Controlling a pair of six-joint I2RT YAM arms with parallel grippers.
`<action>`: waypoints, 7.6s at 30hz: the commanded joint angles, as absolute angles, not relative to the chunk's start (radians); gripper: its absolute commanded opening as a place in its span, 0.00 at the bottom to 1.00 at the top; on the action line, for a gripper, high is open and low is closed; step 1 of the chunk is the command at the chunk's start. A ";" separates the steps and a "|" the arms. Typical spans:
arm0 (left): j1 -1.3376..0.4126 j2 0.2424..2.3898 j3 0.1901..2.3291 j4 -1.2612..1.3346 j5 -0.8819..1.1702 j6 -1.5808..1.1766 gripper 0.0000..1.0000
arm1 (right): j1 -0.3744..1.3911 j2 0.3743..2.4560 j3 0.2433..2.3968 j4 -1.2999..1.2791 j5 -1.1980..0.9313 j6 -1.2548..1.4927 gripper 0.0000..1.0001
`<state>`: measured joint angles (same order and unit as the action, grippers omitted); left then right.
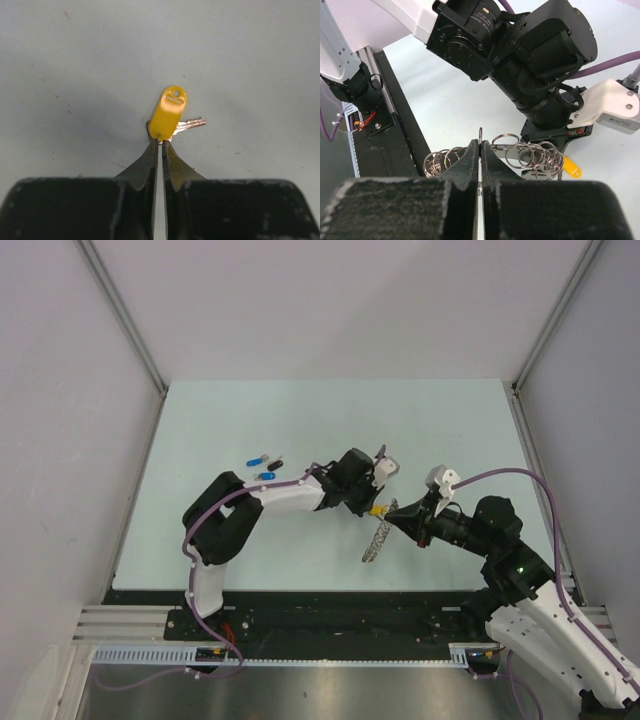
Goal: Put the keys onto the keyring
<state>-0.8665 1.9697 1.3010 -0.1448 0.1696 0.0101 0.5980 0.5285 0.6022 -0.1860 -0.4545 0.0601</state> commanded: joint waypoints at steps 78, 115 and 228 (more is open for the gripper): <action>-0.654 1.083 0.793 0.098 1.083 0.052 0.18 | 0.854 0.879 0.793 0.115 -0.532 -0.052 0.00; -0.601 0.876 0.657 0.095 0.795 0.035 0.00 | 0.828 0.801 0.793 -0.052 -0.293 0.023 0.94; -0.591 0.613 0.560 0.024 0.455 0.072 0.00 | 0.692 1.142 0.624 0.204 -0.104 0.019 0.00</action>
<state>-0.5987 0.5800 0.5072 -0.0845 0.3210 0.0784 0.6960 1.2755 0.5709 0.2855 -0.0025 0.0841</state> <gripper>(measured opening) 0.008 0.009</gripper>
